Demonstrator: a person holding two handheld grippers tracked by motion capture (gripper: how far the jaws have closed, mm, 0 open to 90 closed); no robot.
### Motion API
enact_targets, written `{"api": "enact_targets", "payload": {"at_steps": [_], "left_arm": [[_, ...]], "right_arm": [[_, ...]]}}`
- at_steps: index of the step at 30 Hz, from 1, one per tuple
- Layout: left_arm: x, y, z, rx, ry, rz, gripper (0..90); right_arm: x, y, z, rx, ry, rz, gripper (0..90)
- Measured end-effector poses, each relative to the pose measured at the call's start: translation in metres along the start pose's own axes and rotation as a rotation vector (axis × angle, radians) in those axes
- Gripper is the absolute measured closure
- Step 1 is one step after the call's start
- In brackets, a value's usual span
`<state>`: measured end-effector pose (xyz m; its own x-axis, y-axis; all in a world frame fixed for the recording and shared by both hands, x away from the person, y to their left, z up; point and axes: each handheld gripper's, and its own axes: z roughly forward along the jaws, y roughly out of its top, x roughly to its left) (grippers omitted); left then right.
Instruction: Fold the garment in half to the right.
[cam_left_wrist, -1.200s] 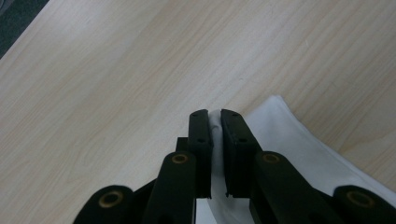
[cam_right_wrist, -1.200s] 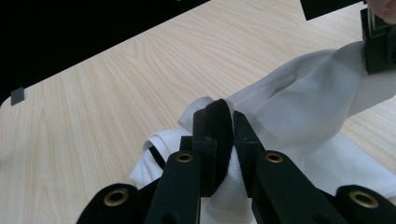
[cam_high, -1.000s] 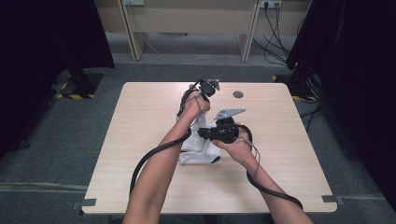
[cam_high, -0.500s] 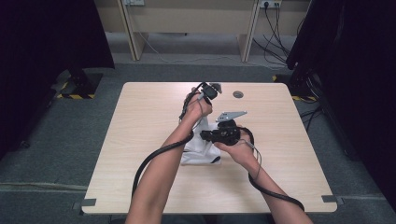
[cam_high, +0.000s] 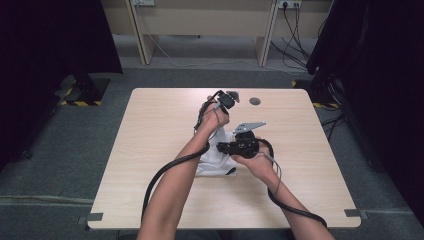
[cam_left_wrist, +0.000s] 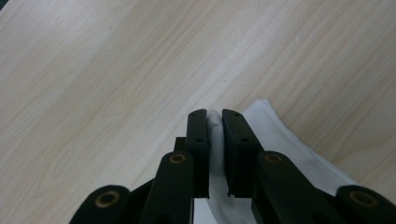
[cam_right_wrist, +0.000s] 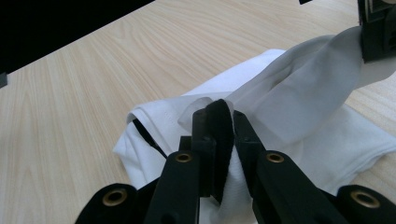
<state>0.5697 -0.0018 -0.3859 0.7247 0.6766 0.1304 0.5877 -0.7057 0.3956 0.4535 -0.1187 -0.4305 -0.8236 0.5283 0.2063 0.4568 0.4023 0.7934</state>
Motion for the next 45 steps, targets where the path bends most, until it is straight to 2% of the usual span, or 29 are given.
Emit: {"api": "enact_targets", "payload": {"at_steps": [45], "left_arm": [[-0.009, 0.002, 0.014, 0.006, -0.007, 0.007, 79.3]], "right_arm": [[-0.007, -0.015, 0.000, 0.006, -0.017, 0.029, 82.4]]}}
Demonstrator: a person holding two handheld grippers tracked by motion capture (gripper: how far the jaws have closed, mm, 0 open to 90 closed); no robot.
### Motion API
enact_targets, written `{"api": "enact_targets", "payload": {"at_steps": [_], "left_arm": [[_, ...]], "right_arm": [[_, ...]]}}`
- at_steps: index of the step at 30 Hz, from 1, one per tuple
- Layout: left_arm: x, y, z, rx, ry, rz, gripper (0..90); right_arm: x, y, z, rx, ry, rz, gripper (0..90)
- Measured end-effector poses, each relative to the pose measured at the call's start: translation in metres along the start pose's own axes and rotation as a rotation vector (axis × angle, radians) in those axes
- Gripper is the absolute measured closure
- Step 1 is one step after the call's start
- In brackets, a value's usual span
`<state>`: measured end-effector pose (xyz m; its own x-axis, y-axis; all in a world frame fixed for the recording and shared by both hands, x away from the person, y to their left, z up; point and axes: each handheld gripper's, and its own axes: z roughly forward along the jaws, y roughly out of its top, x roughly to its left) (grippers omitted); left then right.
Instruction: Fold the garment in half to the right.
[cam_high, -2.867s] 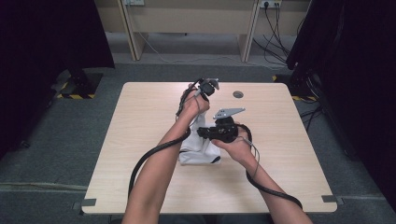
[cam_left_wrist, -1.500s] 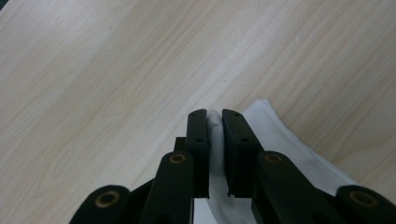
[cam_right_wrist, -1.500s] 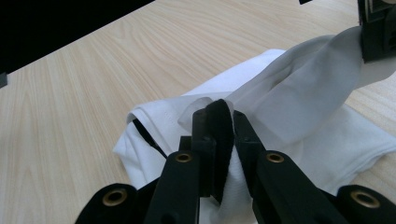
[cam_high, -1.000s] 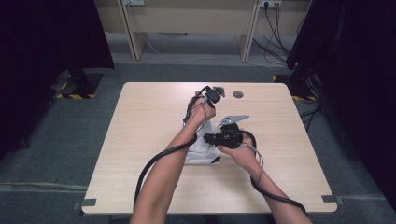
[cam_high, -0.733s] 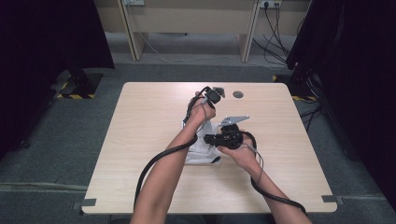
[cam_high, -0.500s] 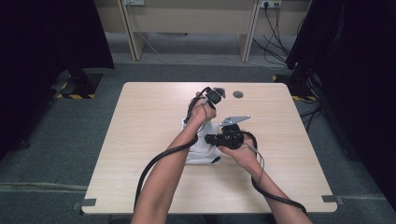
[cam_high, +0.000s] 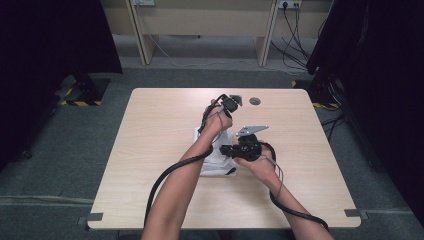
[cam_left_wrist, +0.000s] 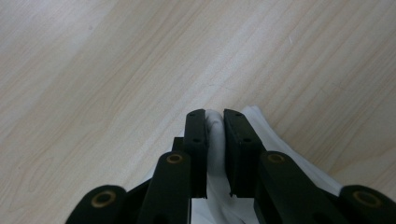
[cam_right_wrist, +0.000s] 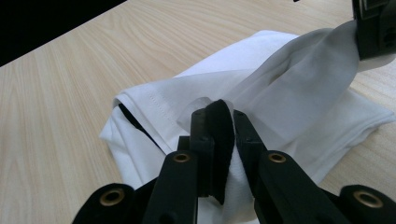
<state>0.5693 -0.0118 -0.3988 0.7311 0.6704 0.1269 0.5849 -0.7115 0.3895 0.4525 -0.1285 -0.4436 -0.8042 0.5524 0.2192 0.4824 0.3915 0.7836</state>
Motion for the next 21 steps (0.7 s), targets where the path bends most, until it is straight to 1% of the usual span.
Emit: {"api": "enact_targets", "payload": {"at_steps": [12, 15, 18, 21], "left_arm": [[-0.0014, 0.0004, 0.0018, -0.002, 0.000, -0.003, 78.1], [-0.0019, 0.0005, 0.0025, 0.004, -0.002, 0.000, 77.3], [-0.0029, 0.0007, 0.0033, -0.001, -0.002, -0.006, 76.3], [-0.0036, 0.0008, 0.0041, 0.000, -0.001, -0.001, 75.0]], "right_arm": [[-0.0008, -0.0037, 0.0007, 0.007, -0.006, 0.003, 81.6], [-0.0014, -0.0042, 0.0005, 0.007, -0.009, 0.003, 81.3], [-0.0016, -0.0046, 0.0003, 0.009, -0.012, -0.001, 80.2], [-0.0020, -0.0056, 0.0003, 0.014, -0.014, 0.000, 79.5]]}}
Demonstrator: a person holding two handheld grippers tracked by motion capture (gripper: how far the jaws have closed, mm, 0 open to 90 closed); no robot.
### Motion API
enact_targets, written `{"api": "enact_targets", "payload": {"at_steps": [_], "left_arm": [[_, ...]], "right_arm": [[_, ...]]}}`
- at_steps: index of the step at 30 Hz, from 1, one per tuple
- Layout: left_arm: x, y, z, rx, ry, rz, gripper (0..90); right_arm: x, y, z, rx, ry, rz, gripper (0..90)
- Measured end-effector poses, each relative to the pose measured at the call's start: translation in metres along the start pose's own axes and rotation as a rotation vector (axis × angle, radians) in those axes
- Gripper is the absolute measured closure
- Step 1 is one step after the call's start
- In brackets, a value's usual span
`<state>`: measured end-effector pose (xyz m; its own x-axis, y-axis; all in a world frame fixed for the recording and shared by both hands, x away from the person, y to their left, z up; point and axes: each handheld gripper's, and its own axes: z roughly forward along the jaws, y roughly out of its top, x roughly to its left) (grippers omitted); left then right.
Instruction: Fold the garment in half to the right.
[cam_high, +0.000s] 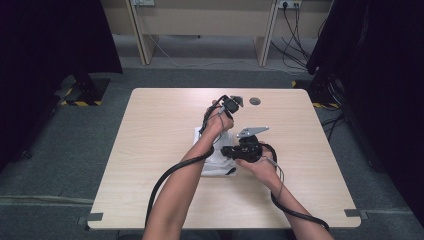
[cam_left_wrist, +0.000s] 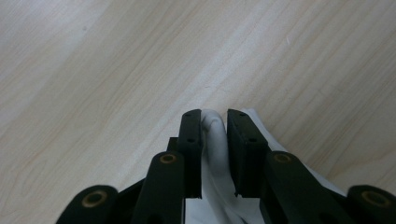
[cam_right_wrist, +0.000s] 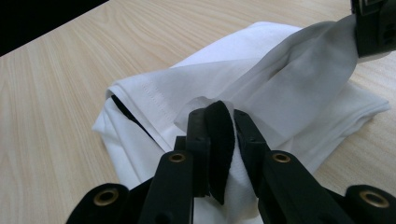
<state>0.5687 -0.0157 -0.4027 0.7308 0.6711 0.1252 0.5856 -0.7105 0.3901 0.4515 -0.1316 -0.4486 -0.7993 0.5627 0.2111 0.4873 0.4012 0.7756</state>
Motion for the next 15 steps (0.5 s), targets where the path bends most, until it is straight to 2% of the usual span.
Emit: {"api": "enact_targets", "payload": {"at_steps": [15], "left_arm": [[-0.0029, 0.0025, 0.0008, -0.013, 0.014, -0.004, 63.8]], "right_arm": [[-0.0039, -0.0081, -0.0019, 0.004, -0.022, 0.021, 73.9]]}}
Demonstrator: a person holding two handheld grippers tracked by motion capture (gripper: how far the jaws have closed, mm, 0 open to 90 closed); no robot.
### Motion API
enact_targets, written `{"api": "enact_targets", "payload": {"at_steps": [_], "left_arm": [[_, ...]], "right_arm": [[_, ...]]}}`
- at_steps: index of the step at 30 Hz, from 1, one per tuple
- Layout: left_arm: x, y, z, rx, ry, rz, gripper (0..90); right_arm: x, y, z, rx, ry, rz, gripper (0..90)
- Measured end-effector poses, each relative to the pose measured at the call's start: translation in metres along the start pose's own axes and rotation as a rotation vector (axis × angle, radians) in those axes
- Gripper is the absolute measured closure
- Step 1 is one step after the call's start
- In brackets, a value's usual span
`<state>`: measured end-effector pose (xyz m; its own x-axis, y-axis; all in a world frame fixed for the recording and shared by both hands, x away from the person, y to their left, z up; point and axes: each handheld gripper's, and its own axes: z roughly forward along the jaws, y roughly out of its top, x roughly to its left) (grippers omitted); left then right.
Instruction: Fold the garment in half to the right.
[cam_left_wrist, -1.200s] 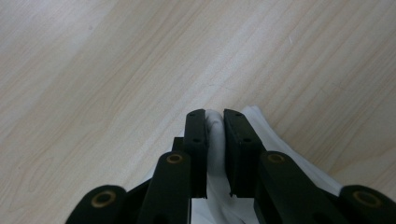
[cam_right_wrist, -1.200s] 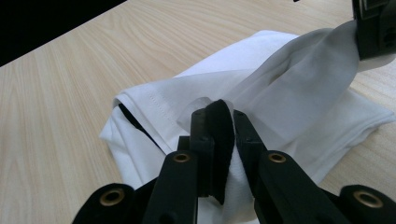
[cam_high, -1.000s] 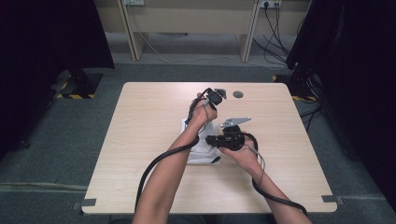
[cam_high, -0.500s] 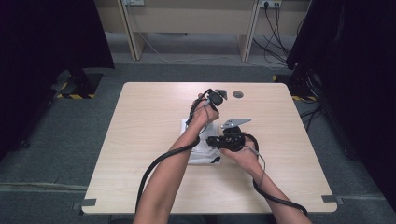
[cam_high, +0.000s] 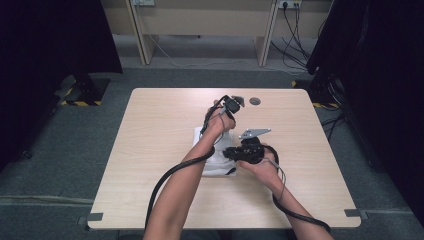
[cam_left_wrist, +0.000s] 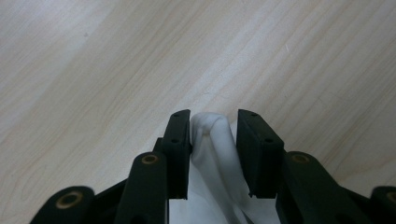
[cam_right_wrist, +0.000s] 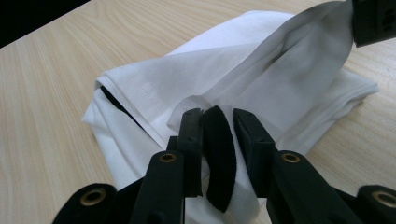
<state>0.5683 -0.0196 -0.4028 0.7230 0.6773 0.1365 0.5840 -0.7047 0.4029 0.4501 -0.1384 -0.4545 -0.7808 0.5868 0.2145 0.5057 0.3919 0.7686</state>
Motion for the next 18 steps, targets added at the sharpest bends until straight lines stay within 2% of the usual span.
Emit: {"api": "enact_targets", "payload": {"at_steps": [14, 18], "left_arm": [[0.0015, 0.0022, -0.0039, -0.032, 0.037, 0.001, 47.1], [0.0028, 0.0031, -0.0058, -0.047, 0.052, -0.010, 41.3]], "right_arm": [[-0.0041, -0.0053, -0.0018, 0.006, -0.015, 0.014, 69.1], [-0.0052, -0.0062, -0.0025, 0.008, -0.019, 0.017, 68.3]]}}
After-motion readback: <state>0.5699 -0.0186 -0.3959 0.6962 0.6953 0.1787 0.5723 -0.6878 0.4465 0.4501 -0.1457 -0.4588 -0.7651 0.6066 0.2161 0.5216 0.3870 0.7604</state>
